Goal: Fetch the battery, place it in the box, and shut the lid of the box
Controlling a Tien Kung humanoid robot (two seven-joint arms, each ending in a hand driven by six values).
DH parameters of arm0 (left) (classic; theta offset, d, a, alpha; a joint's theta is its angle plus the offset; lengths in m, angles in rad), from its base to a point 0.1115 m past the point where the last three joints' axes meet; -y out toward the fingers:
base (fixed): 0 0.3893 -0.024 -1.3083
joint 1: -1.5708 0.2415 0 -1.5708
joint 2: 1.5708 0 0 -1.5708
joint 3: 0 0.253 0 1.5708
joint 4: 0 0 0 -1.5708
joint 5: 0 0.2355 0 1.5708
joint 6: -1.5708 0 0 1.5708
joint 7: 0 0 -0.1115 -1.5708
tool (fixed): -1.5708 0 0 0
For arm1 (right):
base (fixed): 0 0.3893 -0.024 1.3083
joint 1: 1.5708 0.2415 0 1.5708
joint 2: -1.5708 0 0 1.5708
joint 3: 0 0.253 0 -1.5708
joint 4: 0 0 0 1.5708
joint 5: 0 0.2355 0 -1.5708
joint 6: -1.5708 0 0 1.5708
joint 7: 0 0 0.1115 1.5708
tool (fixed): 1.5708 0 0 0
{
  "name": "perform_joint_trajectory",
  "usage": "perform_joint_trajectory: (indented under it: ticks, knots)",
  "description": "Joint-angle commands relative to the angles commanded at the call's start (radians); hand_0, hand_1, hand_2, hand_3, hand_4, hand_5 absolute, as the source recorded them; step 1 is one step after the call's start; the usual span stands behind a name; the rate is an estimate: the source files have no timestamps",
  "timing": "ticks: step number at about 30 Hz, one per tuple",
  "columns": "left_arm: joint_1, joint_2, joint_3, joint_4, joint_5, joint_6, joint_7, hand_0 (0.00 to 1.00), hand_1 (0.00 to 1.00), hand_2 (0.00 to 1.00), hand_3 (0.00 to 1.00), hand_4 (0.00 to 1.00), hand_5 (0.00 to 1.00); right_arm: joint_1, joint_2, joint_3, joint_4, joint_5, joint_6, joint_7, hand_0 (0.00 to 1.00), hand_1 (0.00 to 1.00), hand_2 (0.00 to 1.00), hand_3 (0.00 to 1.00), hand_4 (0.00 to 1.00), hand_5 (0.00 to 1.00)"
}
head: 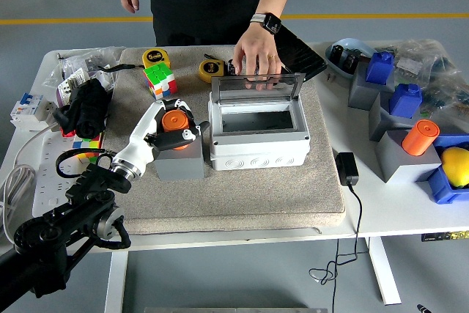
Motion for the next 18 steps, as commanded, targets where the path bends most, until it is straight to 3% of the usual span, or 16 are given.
perform_joint_trajectory:
  ticks: [10, 18]
  knots:
    - [-0.003, -0.005, -0.001, 0.000, -0.007, -0.014, 0.009, 0.150, 0.122, 0.133, 0.121, 0.002, 0.002, 0.000, 0.001, -0.002, 0.000, 0.002, 0.000, 0.001, 0.661, 0.641, 0.648, 0.539, 0.884, 0.421]
    - [-0.002, 0.005, -0.036, -0.067, 0.023, -0.021, 0.017, 0.150, 0.117, 0.131, 0.121, 0.002, 0.002, 0.001, 0.000, -0.005, 0.000, 0.004, -0.002, 0.006, 0.661, 0.641, 0.648, 0.539, 0.884, 0.421]
